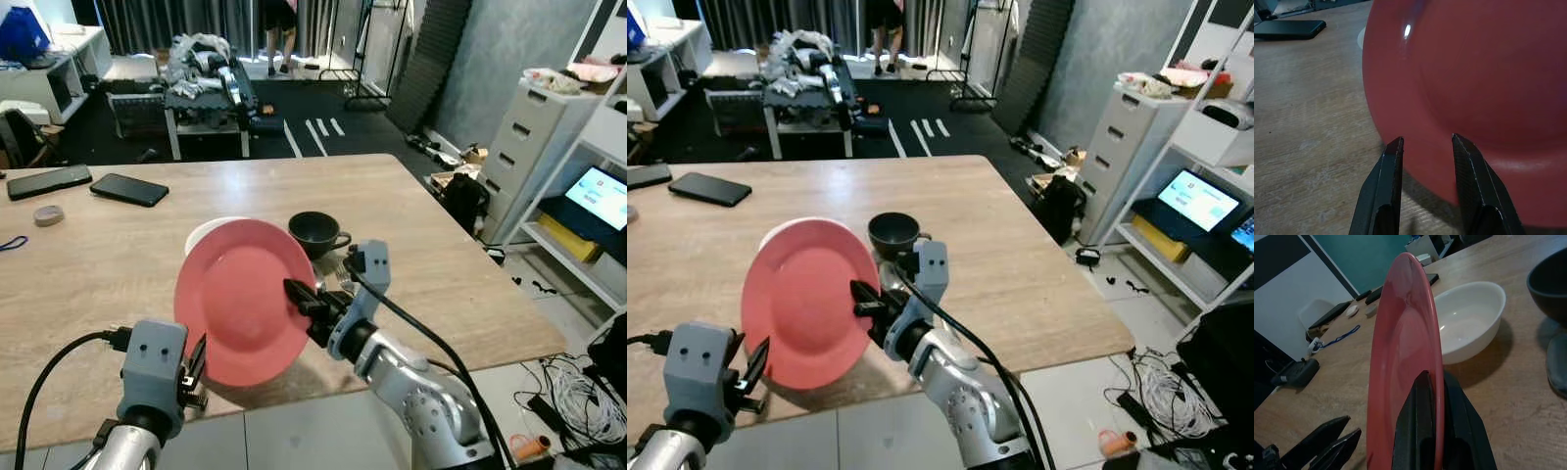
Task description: Setting the table
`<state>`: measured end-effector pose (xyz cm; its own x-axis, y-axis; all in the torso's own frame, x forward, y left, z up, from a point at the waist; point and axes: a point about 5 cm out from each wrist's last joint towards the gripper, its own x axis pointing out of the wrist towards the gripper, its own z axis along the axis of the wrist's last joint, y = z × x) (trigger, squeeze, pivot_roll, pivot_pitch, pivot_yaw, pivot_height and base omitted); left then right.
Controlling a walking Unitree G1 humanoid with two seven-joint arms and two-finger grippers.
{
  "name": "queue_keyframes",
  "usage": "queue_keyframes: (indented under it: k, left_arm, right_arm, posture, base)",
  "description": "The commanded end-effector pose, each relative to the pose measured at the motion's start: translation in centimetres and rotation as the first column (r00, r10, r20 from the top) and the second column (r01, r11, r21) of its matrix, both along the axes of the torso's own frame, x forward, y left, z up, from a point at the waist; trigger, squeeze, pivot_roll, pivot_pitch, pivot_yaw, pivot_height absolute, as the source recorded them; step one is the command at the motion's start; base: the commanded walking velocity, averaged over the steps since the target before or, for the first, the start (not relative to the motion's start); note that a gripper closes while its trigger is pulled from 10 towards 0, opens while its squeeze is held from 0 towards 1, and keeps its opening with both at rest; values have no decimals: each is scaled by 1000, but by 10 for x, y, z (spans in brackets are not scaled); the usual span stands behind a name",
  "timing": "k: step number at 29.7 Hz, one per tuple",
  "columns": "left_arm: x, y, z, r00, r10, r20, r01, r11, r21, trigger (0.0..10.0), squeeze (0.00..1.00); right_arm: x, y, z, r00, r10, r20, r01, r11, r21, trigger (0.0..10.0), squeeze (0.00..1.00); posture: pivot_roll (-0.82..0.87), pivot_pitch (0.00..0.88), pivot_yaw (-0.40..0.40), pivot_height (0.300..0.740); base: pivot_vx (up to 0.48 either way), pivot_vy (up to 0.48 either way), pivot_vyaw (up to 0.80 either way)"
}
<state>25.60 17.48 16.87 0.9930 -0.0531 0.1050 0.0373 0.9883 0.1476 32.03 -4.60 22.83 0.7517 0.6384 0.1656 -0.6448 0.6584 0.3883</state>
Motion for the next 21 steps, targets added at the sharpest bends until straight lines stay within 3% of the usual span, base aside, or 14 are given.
queue_keyframes:
  k: [1, 3, 10, 15, 18, 21]
  left_arm:
    - [-3, -2, -2, 1000, -4, -13, 4, 1000, 2, 10000, 0]
    - [-3, -2, -2, 1000, -3, -13, 3, 1000, 2, 10000, 0]
    - [-3, -2, -1, 1000, 0, -11, 0, 1000, 3, 10000, 0]
    - [-3, -2, -1, 1000, 0, -11, 0, 1000, 2, 10000, 0]
    - [-2, -4, -1, 1000, -4, -10, 4, 1000, -1, 10000, 0]
    - [-2, -4, -1, 1000, -4, -7, 4, 1000, -3, 10000, 0]
  right_arm:
    - [-3, 1, -3, 1000, 22, -15, -22, 1000, 7, 10000, 0]
    - [-6, 2, -17, 995, 49, -89, -47, 999, 19, 10000, 0]
    - [-11, -1, -33, 981, 96, -166, -92, 995, 35, 10000, 0]
    - [-14, -18, -39, 972, 110, -208, -105, 994, 35, 10000, 0]
    - [-10, -21, -50, 960, 81, -267, -90, 996, -20, 10000, 0]
    - [-4, -16, -55, 956, 41, -292, -49, 999, -18, 10000, 0]
  posture:
    - [117, 153, 23, 740]
    - [120, 154, 20, 740]
    - [124, 153, 18, 740]
    - [114, 154, 17, 740]
    - [114, 151, 14, 740]
    - [119, 149, 14, 740]
  base:
    - [0, 0, 0]
    - [0, 0, 0]
    - [0, 0, 0]
    - [0, 0, 0]
    - [0, 0, 0]
    - [0, 0, 0]
